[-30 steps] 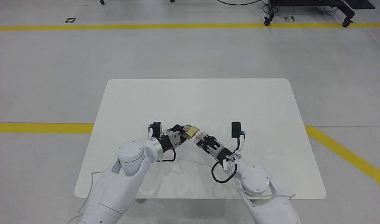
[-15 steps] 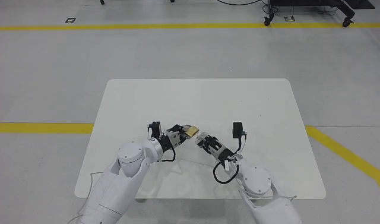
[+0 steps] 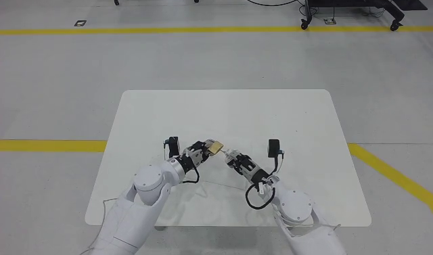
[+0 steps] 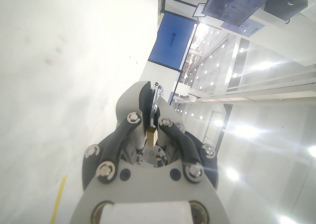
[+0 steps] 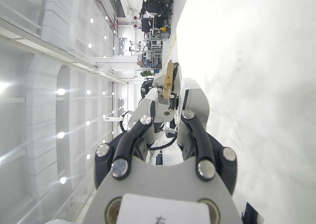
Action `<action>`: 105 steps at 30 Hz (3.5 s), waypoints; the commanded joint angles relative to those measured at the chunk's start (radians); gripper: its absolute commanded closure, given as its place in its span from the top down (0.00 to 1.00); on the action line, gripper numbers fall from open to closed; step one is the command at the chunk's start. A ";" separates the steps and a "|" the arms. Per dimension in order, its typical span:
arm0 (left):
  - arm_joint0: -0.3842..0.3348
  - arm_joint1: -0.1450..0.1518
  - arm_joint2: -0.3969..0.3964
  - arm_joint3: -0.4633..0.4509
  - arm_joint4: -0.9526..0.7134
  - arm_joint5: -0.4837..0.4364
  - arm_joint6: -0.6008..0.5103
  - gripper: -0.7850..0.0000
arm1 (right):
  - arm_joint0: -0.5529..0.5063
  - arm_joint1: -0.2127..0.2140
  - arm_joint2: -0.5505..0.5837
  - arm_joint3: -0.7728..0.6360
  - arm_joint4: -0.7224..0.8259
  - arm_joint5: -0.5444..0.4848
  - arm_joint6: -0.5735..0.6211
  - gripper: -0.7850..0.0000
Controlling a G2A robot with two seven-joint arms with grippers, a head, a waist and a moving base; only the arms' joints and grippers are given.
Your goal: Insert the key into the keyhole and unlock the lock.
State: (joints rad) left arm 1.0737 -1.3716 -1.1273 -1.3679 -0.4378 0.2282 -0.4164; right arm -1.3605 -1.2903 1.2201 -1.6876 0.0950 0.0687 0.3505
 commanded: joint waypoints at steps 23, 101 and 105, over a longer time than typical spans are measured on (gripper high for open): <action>0.012 -0.001 0.015 -0.022 0.047 -0.016 0.014 0.00 | 0.009 -0.002 -0.014 0.006 -0.027 0.016 -0.011 0.00; 0.137 -0.011 0.018 -0.083 0.328 -0.502 0.176 0.00 | 0.071 0.007 0.027 0.058 0.272 0.061 0.206 0.00; 0.137 -0.011 0.015 -0.085 0.341 -0.512 0.172 0.00 | 0.082 0.009 0.028 0.069 0.300 0.093 0.249 0.00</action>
State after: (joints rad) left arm 1.2103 -1.3823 -1.1118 -1.4527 -0.0997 -0.2815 -0.2434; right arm -1.2803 -1.2815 1.2461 -1.6214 0.3856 0.1551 0.5869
